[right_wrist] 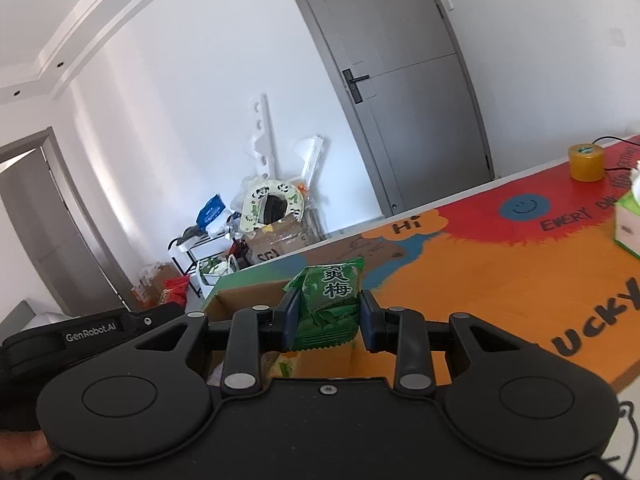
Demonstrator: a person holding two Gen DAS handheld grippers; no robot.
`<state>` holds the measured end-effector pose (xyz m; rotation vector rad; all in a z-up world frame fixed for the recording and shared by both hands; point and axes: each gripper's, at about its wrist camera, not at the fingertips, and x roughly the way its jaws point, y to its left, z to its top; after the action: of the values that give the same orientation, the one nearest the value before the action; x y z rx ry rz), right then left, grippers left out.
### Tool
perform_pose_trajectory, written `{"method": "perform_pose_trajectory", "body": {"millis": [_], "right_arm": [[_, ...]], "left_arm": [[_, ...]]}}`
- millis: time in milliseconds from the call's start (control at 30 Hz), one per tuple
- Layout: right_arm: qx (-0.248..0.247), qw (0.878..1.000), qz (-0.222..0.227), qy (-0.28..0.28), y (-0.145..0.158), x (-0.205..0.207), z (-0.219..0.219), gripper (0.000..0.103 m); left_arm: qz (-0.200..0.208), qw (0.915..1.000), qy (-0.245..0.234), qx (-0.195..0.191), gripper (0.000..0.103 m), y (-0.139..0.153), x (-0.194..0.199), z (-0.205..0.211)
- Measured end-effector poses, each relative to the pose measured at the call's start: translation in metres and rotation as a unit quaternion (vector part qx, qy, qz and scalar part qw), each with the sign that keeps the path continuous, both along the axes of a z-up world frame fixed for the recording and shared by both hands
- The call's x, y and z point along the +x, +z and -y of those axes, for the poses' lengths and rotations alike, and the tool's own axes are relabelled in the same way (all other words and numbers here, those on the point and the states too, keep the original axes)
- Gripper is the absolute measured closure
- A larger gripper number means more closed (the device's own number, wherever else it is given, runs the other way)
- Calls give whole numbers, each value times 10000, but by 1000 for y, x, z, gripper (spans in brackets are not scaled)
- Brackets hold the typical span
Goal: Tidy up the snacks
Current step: 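Carry both snacks over the cardboard box and open both tools to drop them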
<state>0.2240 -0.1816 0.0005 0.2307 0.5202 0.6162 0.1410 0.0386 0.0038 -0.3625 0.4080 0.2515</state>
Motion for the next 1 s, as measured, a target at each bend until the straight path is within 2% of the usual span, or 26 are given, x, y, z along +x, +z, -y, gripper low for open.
{"method": "perform_pose_trajectory", "body": {"millis": [267,300,400,867,1000], "right_arm": [[-164,9998,-73,117,-2,13,-27,71],[-185,9997,-82,130,-2,15,-29,71],[-241,9995,-118,173,-4,20,-38,71],[-392,9978,-153,503,2,22,-80,71],[-401,9974,-244,544,-1,25,-94,68]], "left_arm": [[-168,9996,-135,-176,84,-11,21,-16],[-183,9996,-109,-173,81,-12,23,-18],[-244,9989,-127,-378,80,-16,27,-24],[-172,9980,279,-531,73,-13,11,-61],[-192,9977,377,-535,65,-14,7,-71]]}}
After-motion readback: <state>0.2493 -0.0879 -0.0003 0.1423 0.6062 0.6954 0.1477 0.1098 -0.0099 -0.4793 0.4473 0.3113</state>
